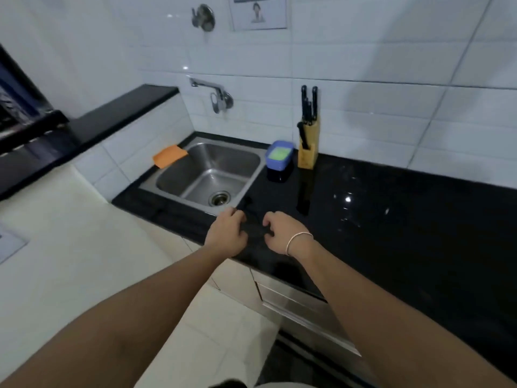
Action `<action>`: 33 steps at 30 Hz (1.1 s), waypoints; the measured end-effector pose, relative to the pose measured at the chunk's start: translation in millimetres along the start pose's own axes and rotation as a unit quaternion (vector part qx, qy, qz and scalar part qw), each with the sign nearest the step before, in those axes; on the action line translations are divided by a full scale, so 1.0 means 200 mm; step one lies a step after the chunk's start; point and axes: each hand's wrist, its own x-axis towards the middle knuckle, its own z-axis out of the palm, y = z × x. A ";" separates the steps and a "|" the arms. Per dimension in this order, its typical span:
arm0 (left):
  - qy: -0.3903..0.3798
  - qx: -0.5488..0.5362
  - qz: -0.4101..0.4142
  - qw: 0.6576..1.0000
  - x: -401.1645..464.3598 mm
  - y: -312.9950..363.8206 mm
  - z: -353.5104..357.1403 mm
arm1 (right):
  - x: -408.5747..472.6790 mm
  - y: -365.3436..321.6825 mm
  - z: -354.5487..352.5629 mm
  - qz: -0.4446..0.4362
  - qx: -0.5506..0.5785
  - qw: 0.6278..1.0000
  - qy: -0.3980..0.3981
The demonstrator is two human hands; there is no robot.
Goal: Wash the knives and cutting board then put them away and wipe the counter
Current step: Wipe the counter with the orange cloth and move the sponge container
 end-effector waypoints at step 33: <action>-0.128 0.044 -0.123 0.983 2.01 -2.00 -0.04 | 2.34 -0.58 0.38 0.130 -0.011 0.989 -0.071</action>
